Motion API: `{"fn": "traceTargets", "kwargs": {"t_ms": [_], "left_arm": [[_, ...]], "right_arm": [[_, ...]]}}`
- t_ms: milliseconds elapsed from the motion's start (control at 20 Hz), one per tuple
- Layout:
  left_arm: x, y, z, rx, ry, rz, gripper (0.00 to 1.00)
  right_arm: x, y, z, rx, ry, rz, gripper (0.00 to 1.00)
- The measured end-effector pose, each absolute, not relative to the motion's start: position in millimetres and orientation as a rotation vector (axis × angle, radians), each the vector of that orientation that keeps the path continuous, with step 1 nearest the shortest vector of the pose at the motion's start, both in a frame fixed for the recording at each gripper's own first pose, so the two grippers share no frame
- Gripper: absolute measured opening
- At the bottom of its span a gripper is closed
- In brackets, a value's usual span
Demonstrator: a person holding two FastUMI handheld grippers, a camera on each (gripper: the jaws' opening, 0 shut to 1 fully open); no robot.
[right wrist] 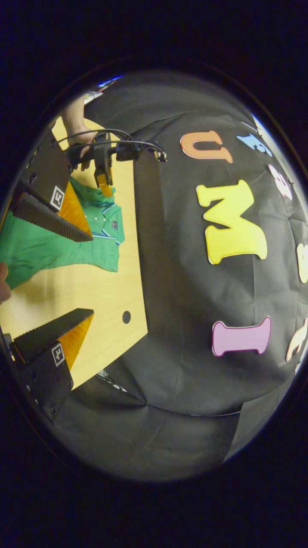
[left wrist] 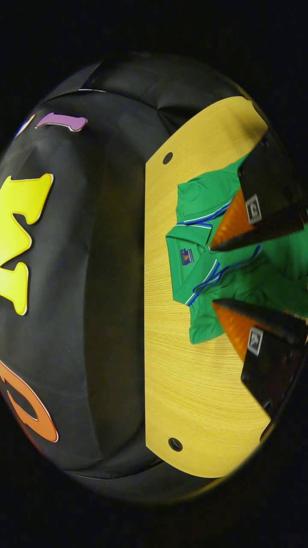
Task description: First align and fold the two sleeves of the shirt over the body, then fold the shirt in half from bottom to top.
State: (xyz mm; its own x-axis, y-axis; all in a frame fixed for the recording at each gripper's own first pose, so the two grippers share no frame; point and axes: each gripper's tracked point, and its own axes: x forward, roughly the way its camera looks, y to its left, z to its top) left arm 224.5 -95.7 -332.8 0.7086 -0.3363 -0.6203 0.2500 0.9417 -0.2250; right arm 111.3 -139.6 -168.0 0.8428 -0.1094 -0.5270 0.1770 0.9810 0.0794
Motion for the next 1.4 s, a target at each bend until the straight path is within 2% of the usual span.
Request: {"fn": "traceTargets", "kwargs": {"t_ms": [50,150,200,250,500,550,600,800,1150,1400], "left_arm": [[224,-89,-328,-0.128,0.699,-0.308,1.00],[221,-74,-314,-0.127,0.669,-0.264,1.00],[219,-69,-307,-0.128,0.656,-0.250,1.00],[215,-61,-299,-0.127,0.641,-0.235,1.00],[185,-26,-234,-0.108,0.534,-0.157,1.00],[174,-17,-212,-0.101,0.494,-0.144,1.00],[165,-13,-198,-0.097,0.468,-0.136,1.00],[106,9,-145,-0.063,0.384,-0.100,1.00],[3,44,-169,-0.032,0.438,-0.080,1.00],[-63,40,-228,-0.047,0.631,-0.115,1.00]], "right_arm": [[112,-137,-166,0.128,0.545,-0.145,0.96],[112,-132,-163,0.121,0.537,-0.131,0.96],[112,-126,-161,0.111,0.528,-0.119,0.92],[111,-121,-158,0.099,0.520,-0.106,0.96],[99,-95,-142,0.052,0.462,-0.045,0.96],[94,-89,-140,0.048,0.454,-0.037,0.99],[89,-86,-139,0.049,0.448,-0.031,0.96],[58,-78,-145,0.010,0.439,-0.017,0.96],[3,-83,-191,-0.045,0.534,0.004,0.96],[-31,-83,-245,-0.050,0.692,0.017,0.96]]}}
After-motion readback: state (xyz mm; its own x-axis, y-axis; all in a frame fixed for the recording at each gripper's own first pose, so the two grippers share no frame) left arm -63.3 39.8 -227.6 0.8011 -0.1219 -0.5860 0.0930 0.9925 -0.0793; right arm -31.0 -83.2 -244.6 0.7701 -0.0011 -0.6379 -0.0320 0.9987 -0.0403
